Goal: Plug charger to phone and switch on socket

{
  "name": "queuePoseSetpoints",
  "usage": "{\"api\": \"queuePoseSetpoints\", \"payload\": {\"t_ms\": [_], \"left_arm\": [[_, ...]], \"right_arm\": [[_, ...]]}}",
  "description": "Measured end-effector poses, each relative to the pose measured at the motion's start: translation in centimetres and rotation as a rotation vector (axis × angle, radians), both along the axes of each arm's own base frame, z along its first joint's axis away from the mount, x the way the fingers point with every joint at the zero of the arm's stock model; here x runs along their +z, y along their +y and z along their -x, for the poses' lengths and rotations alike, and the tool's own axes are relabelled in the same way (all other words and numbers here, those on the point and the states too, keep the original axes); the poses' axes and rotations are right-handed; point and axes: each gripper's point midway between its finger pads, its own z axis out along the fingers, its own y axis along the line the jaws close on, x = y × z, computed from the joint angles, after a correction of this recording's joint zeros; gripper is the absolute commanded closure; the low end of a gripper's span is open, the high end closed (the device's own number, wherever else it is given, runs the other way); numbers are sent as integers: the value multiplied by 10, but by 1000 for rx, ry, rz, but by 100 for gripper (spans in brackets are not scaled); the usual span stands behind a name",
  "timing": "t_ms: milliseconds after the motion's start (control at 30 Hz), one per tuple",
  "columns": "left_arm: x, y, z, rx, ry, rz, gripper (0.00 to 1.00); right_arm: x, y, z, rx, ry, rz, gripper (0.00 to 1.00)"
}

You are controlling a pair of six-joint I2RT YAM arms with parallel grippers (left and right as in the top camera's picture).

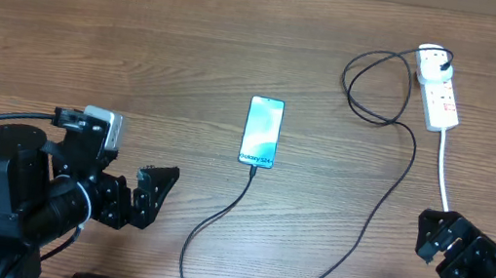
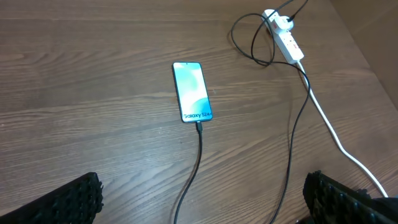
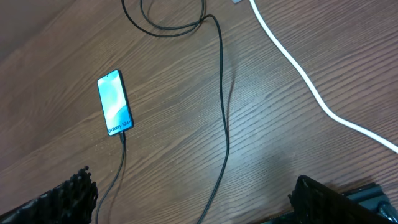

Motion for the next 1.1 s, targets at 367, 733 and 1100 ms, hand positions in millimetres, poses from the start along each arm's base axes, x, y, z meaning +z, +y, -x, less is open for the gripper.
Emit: {"api": "queuePoseSetpoints", "payload": {"t_ms": [367,733,1100], "left_arm": [[0,0,0,0,0,0,0],[0,0,0,0,0,0,1],[0,0,0,0,0,0,0]], "right_arm": [[-1,-5,1,-17,5,25,0],[14,-13,-19,-19,-95,77,0],[18,12,-25,126,-373,96,0]]}}
